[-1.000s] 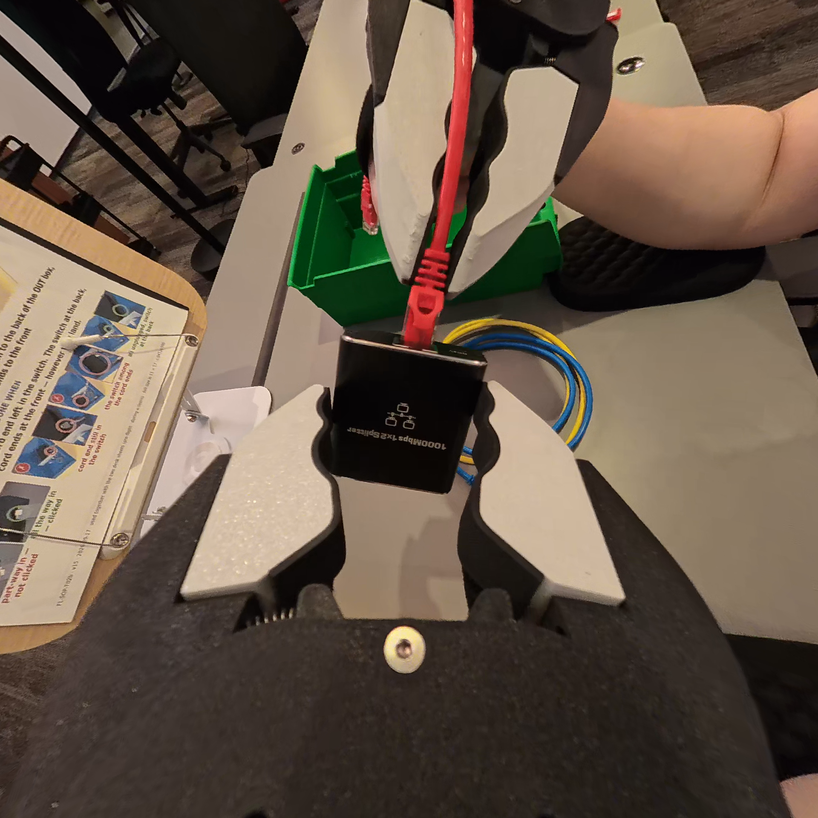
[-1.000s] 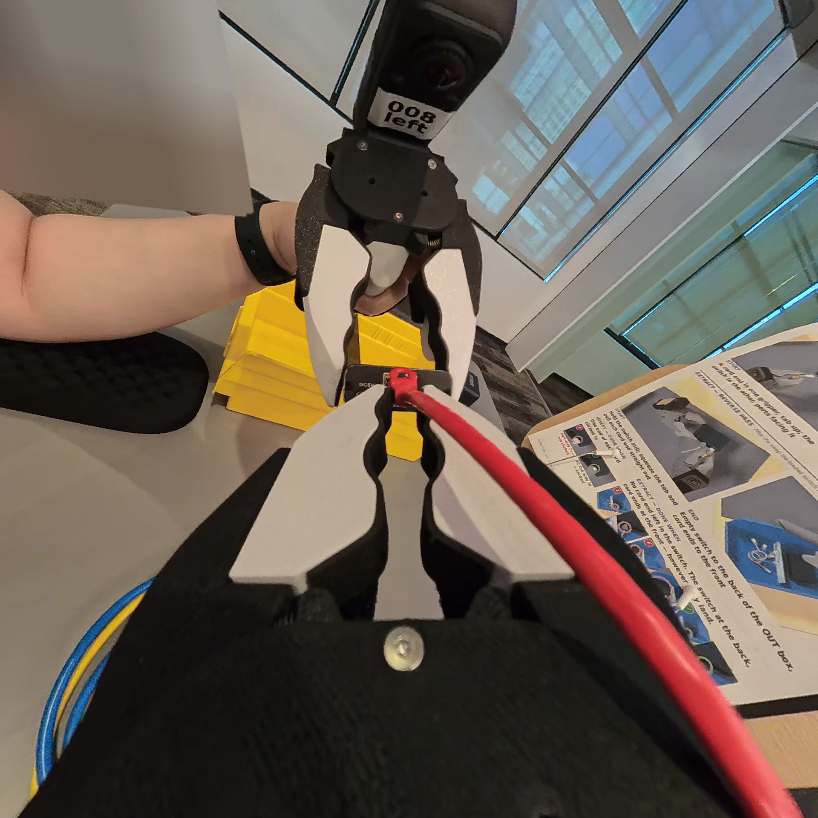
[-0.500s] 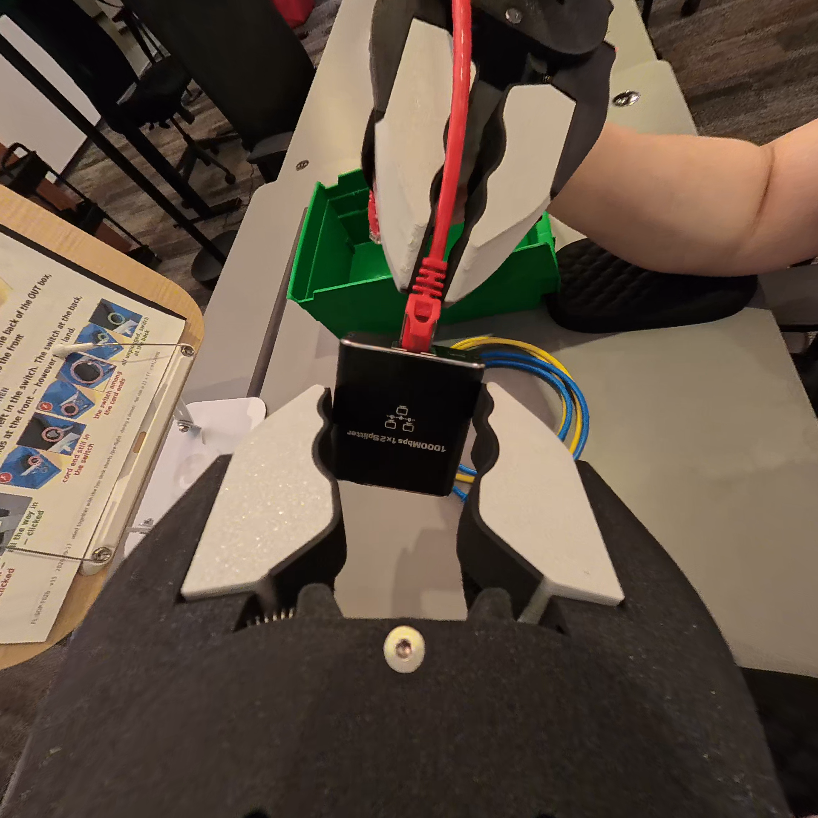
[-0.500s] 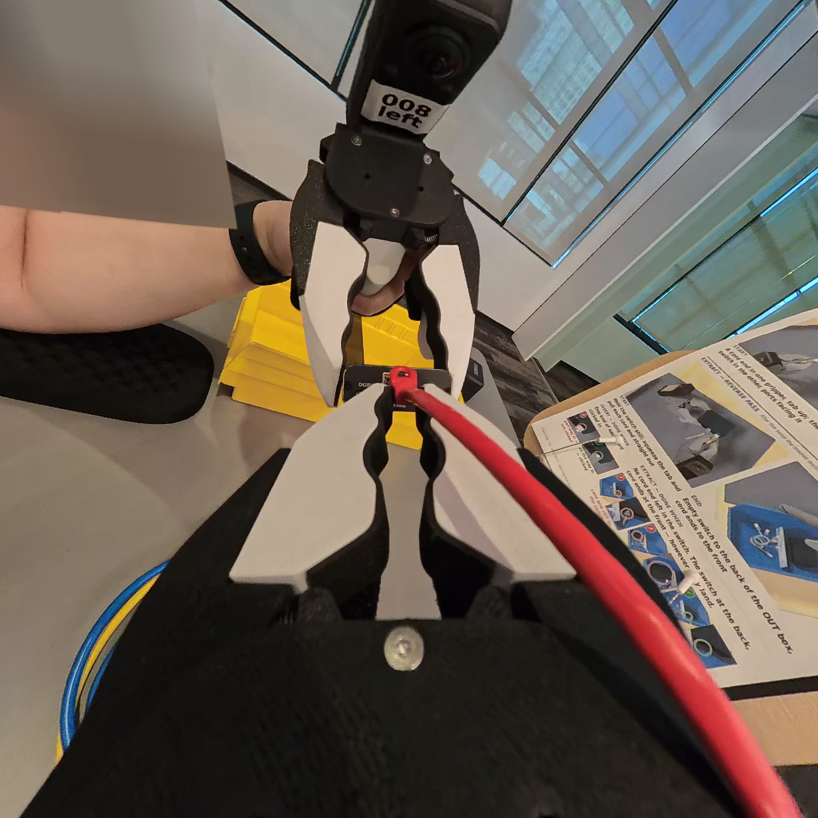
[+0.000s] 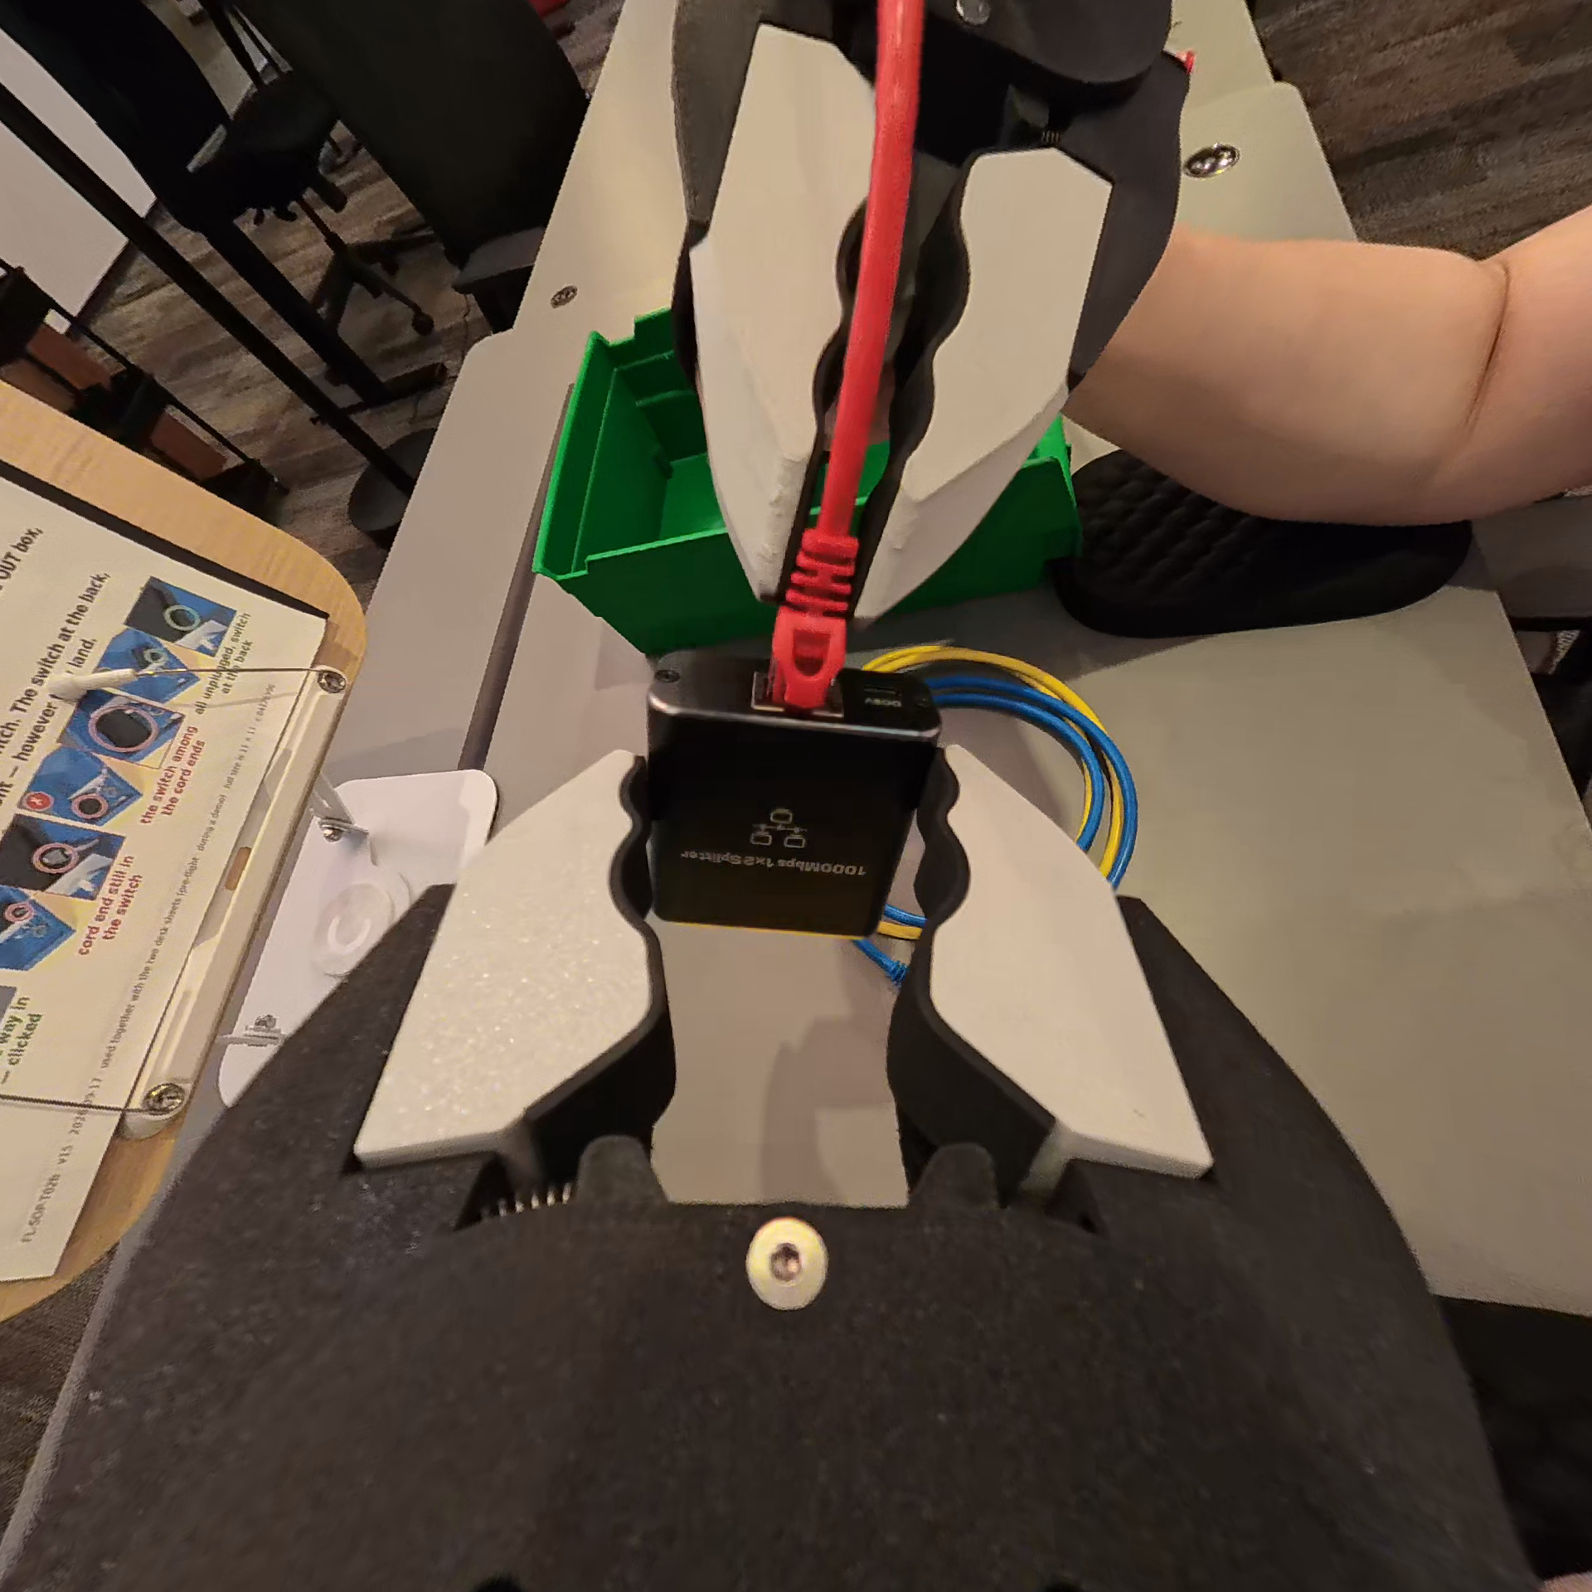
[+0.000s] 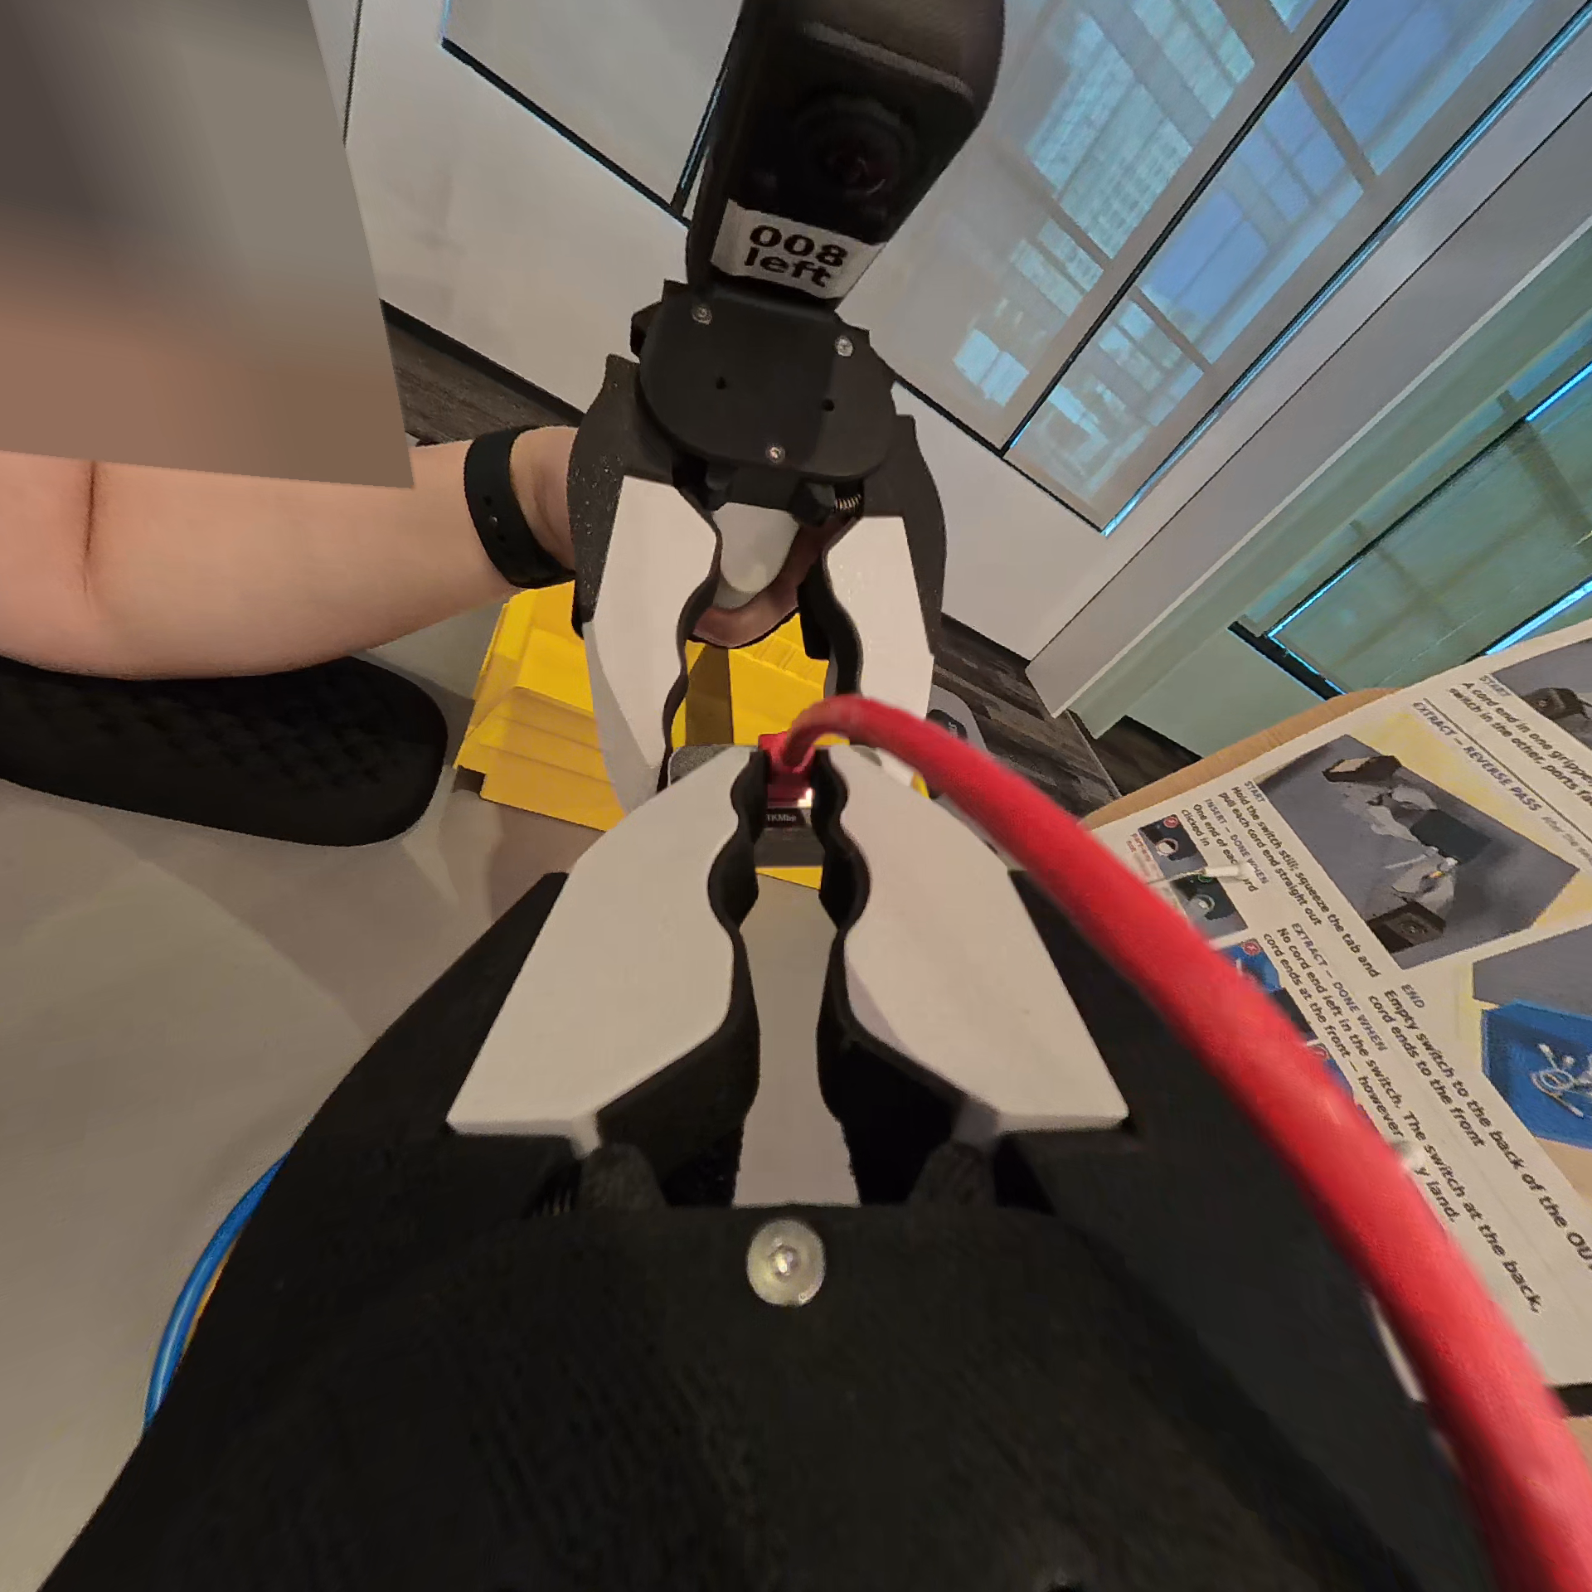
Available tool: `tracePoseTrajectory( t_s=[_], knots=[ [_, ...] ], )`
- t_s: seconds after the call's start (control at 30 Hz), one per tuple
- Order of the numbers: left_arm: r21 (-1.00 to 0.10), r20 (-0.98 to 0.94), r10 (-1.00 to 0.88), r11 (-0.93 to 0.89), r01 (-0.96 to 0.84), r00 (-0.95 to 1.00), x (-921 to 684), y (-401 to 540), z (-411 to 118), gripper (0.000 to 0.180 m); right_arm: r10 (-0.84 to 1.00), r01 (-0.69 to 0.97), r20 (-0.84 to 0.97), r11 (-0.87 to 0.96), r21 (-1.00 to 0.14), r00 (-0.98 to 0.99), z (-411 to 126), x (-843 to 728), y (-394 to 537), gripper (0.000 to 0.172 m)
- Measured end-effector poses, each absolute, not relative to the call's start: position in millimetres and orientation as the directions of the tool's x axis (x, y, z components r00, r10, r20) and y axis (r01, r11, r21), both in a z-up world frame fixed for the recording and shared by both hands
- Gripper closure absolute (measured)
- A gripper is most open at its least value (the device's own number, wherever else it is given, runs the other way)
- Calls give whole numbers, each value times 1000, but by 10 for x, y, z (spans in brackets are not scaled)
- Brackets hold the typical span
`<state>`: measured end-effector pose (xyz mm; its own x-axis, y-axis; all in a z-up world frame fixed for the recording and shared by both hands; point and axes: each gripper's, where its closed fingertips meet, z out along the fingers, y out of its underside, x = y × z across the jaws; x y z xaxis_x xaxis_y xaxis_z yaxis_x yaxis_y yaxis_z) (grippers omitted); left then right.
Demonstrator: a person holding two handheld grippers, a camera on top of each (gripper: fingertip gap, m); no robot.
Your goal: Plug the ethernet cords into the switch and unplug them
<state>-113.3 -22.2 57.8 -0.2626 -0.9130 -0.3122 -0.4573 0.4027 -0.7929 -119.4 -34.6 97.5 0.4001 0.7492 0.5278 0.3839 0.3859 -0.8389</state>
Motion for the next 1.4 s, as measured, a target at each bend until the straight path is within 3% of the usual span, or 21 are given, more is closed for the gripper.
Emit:
tracePoseTrajectory(
  t_s=[0.03,0.23,0.53,0.7,0.97,1.13,1.4],
  knots=[
    [-792,-312,-912,405,-458,-267,-1129,-229,571,121,752,383,527,386,-839,397,978,-1203,-353,160],
    [-817,-188,-947,297,-494,-258,-1078,-199,481,121,774,345,449,315,-884,446,975,-1167,-227,160],
    [-781,-55,-996,83,-620,-64,-1129,197,252,122,766,519,382,73,-851,518,579,-707,32,159],
    [-658,-11,-995,-65,-750,95,-1119,478,-183,123,794,540,305,-35,-841,525,366,-536,87,159],
    [-382,-21,-978,-182,-906,205,-1083,576,-993,123,841,605,297,-45,-795,453,292,-422,-124,159],
    [-228,-145,-970,-161,-960,197,-1104,652,-1349,123,848,619,321,-10,-786,421,348,-427,-225,159],
    [-250,-37,-963,-250,-936,267,-1071,637,-1456,123,837,633,358,19,-774,413,425,-405,-288,159]
  ],
)
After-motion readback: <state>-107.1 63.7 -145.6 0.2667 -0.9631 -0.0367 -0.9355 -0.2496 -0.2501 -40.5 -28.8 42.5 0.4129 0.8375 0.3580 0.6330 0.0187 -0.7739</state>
